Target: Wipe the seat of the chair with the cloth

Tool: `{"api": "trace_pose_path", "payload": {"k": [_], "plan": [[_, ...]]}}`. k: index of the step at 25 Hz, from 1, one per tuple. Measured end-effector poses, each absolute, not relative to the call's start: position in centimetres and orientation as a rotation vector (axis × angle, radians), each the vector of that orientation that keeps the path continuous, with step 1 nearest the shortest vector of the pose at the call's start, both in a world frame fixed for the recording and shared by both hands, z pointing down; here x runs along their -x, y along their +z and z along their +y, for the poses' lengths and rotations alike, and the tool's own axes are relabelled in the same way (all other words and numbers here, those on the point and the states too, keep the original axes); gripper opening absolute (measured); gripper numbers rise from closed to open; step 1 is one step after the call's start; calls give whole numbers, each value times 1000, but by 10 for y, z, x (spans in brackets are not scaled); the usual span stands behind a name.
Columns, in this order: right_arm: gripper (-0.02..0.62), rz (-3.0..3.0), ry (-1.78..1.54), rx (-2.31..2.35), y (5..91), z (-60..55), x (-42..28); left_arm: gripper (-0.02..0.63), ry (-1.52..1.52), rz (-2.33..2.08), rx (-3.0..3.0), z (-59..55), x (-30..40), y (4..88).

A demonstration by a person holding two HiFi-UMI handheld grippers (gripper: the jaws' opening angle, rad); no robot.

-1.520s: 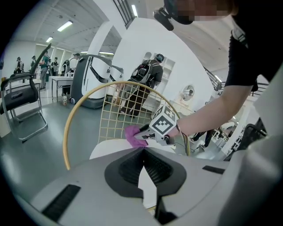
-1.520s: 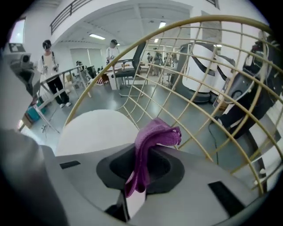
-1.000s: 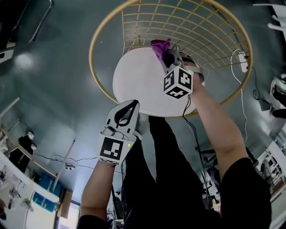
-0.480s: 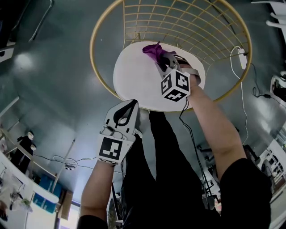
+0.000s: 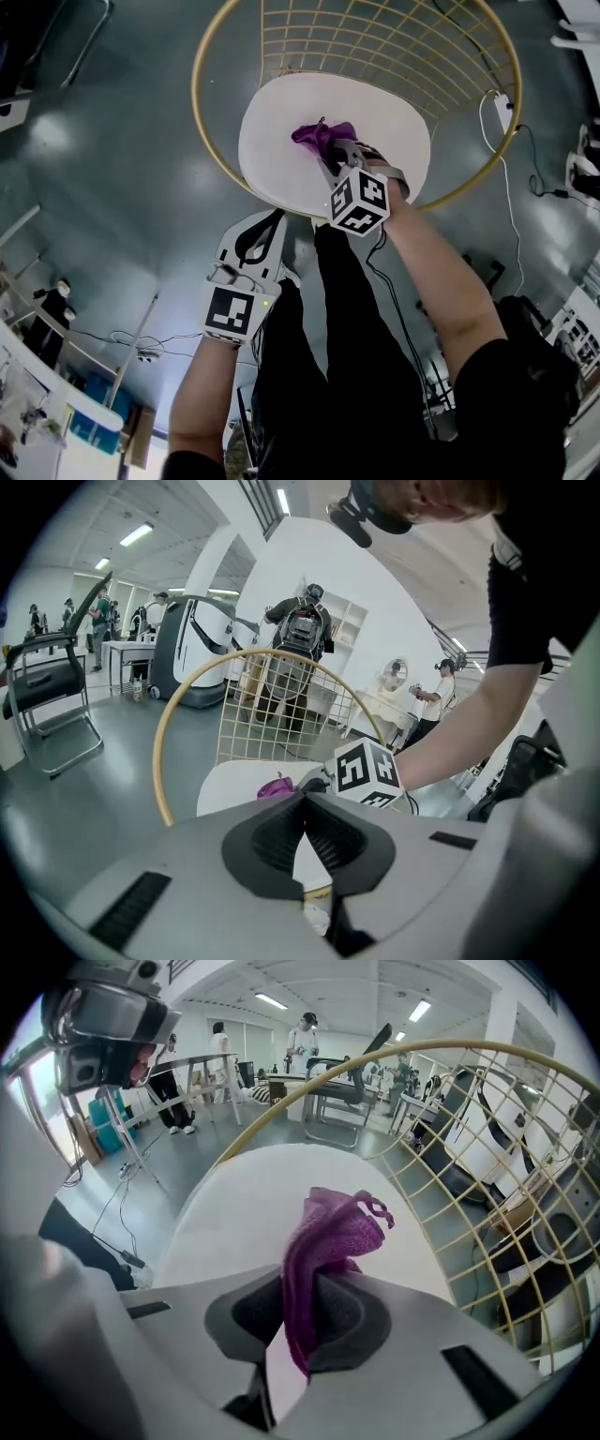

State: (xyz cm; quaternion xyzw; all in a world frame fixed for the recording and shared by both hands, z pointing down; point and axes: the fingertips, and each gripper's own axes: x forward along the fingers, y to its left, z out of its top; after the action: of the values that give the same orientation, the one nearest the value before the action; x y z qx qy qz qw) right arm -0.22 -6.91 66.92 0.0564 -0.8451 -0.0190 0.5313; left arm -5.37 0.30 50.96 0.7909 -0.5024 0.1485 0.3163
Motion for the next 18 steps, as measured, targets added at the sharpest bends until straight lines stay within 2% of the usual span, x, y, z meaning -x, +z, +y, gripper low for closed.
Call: {"api": "trace_pose_path", "payload": {"k": [18], "plan": [[60,-1972,71,-148,670,36,-27,11,423,-1251,-2174,55,46,499]]}}
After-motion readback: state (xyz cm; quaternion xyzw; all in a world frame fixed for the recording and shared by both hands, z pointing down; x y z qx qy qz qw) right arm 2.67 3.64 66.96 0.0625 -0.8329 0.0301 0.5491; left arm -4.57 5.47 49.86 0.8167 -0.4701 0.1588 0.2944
